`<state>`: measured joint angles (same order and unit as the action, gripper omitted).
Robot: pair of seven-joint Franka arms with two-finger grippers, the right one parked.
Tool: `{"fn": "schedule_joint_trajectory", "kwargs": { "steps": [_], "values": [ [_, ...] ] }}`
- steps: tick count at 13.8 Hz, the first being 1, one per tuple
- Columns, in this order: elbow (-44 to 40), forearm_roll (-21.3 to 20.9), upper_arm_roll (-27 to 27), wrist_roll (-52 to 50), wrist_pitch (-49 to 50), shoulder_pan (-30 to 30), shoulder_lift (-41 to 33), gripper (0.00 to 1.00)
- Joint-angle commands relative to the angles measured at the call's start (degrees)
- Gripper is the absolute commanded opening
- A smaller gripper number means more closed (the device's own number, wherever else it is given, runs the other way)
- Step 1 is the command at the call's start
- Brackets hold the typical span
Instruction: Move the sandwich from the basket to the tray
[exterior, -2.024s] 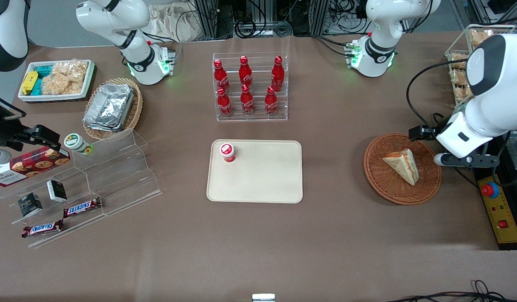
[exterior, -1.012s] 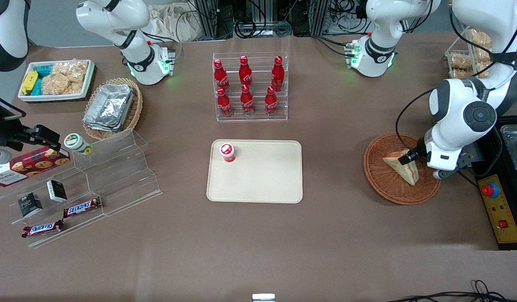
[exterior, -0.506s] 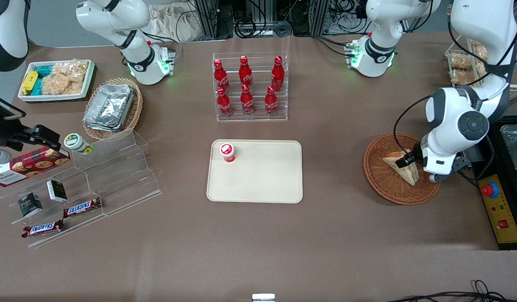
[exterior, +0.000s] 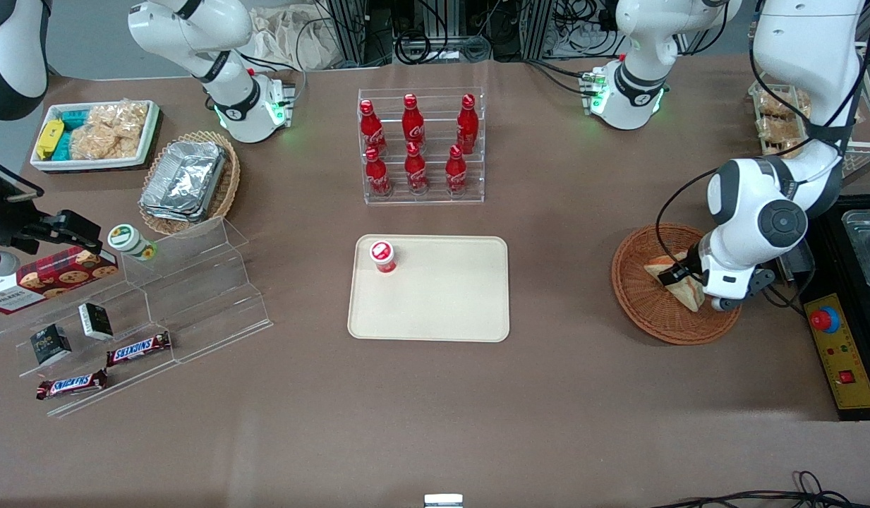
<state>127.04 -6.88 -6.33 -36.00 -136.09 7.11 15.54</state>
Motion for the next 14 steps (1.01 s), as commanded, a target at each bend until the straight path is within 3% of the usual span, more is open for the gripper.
{"fn": "schedule_joint_trajectory", "kwargs": {
  "steps": [1, 7, 10, 12, 14],
  "values": [
    [-0.3, -0.67, 0.0, -2.49, -0.84, 0.09, -0.25, 0.0],
    [-6.08, -0.41, -0.61, -3.64, 3.44, -0.61, -3.76, 0.0],
    [-19.58, 0.64, -4.12, -3.55, 19.49, -0.79, -3.42, 0.0],
    [-32.49, 5.54, -7.63, -3.9, 28.99, -0.79, -0.53, 0.0],
    [-42.53, 5.83, -12.02, -3.91, 36.74, -0.87, 2.38, 0.0]
  ]
}}
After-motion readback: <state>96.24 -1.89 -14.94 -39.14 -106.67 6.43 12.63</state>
